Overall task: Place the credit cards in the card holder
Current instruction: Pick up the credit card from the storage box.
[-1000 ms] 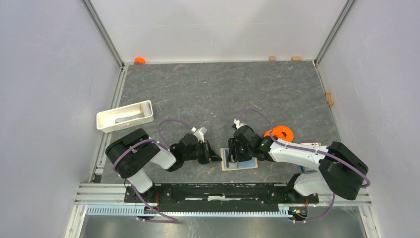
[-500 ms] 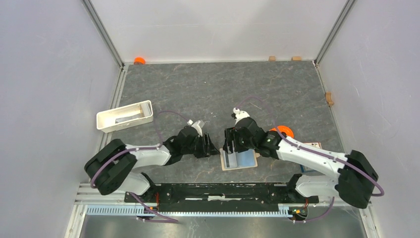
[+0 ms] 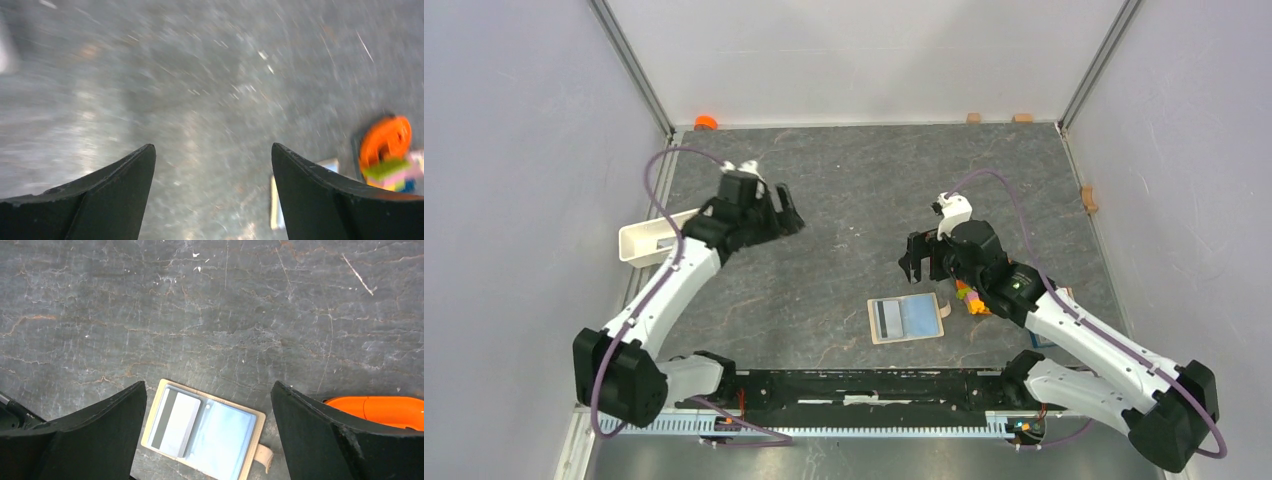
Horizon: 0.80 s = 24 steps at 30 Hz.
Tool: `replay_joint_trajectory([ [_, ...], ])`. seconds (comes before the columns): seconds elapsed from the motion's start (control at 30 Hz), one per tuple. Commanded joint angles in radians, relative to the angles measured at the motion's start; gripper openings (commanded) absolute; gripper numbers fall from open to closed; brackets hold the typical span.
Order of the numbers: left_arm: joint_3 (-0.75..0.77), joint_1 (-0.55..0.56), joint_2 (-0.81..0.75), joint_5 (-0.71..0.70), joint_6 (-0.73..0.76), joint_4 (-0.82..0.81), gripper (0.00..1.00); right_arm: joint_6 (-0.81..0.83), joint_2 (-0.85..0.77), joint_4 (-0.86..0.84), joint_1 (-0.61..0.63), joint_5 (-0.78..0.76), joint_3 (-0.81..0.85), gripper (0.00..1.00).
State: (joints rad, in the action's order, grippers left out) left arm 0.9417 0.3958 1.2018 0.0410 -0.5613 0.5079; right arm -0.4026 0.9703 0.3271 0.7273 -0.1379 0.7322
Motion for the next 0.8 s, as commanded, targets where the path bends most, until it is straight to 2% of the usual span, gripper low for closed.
replay_joint_trajectory([
  [0.0, 0.145, -0.182, 0.079, -0.078, 0.178, 0.219, 0.90, 0.069, -0.019, -0.083, -0.029, 0.057, -0.034, 0.98],
  [0.23, 0.290, -0.366, 0.274, -0.174, 0.220, 0.190, 0.74, 0.057, 0.005, -0.153, -0.050, 0.182, -0.072, 0.96],
  [0.4, 0.347, -0.409, 0.370, -0.232, 0.237, 0.152, 0.73, 0.056, 0.016, -0.154, -0.059, 0.210, -0.073, 0.95],
  [0.53, 0.378, -0.472, 0.436, -0.214, 0.243, 0.141, 0.71, 0.054, 0.013, -0.151, -0.064, 0.215, -0.080, 0.95],
  [0.77, 0.404, -0.506, 0.512, -0.212, 0.260, 0.125, 0.68, 0.037, 0.014, -0.147, -0.072, 0.222, -0.101, 0.94],
])
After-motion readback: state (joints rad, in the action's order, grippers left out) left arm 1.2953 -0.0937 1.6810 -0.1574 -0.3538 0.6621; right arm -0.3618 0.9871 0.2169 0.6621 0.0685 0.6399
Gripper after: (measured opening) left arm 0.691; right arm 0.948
